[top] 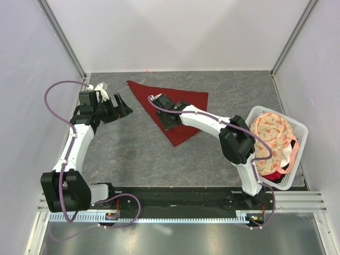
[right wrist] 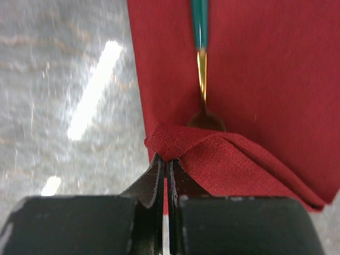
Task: Fold the napkin, place the utensils inside, and roll it up
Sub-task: Fold the napkin
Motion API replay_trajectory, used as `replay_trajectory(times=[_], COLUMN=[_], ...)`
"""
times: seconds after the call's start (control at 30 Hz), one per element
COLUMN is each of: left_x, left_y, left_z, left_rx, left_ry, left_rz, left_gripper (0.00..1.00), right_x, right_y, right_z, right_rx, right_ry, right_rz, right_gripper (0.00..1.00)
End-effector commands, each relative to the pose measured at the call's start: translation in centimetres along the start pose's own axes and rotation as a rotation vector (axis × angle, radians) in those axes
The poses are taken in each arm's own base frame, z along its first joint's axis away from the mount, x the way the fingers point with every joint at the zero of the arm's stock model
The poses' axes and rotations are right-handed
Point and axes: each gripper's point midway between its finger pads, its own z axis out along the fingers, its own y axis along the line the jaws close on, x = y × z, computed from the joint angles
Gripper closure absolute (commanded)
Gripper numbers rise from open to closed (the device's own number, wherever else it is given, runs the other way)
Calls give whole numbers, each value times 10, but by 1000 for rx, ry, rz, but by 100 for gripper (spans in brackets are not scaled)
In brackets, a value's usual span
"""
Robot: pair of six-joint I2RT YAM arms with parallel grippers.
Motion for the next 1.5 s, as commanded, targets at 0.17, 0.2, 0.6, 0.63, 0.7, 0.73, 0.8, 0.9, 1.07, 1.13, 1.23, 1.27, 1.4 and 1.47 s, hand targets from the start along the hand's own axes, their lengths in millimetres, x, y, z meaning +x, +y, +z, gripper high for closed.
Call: replay_trajectory(times=[0.17, 0.2, 0.6, 0.63, 0.7, 0.73, 0.8, 0.9, 1.07, 1.13, 1.23, 1.27, 1.4, 1.47], left_x=[-4, -4, -3, -4, -3, -4, -3, -2, -3, -2, -3, -3, -3, -3], left_y=[-5, -4, -2, -2, -2, -2, -2, -1, -1, -1, -1, -2, -1, -2], left_z=[5, 5, 6, 6, 7, 7, 7, 8, 8, 8, 8, 8, 7, 8], left_rx=[26, 24, 18, 18, 19, 18, 17, 15, 15, 15, 16, 17, 16, 18], left_ry=[-12, -12, -7, -8, -6, -7, -5, 0, -3, 0, -1, -1, -3, -3], left_rz=[-5, -7, -7, -6, -7, -8, -9, -10, -9, -9, -9, -8, -9, -6], left_gripper=[2, 2, 2, 2, 2, 2, 2, 2, 2, 2, 2, 2, 2, 2], right_x=[-45, -47, -68, -69, -70, -71, -73, -76, -78, -79, -81, -80, -81, -79], right_y=[4, 5, 11, 10, 9, 8, 8, 6, 5, 4, 7, 9, 15, 19], right_z=[26, 29, 49, 50, 55, 55, 59, 63, 67, 68, 68, 69, 70, 70], right_rx=[-50, -56, -91, -91, -90, -90, -91, -95, -96, -102, -115, -124, -160, -183], right_ry=[-96, -99, -130, -133, -133, -134, -135, -140, -141, -141, -146, -144, -143, -137], right_rz=[-1, 0, 10, 11, 16, 19, 20, 25, 32, 32, 32, 31, 29, 24], right_gripper=[100, 100, 100, 100, 100, 100, 100, 100, 100, 100, 100, 100, 100, 99])
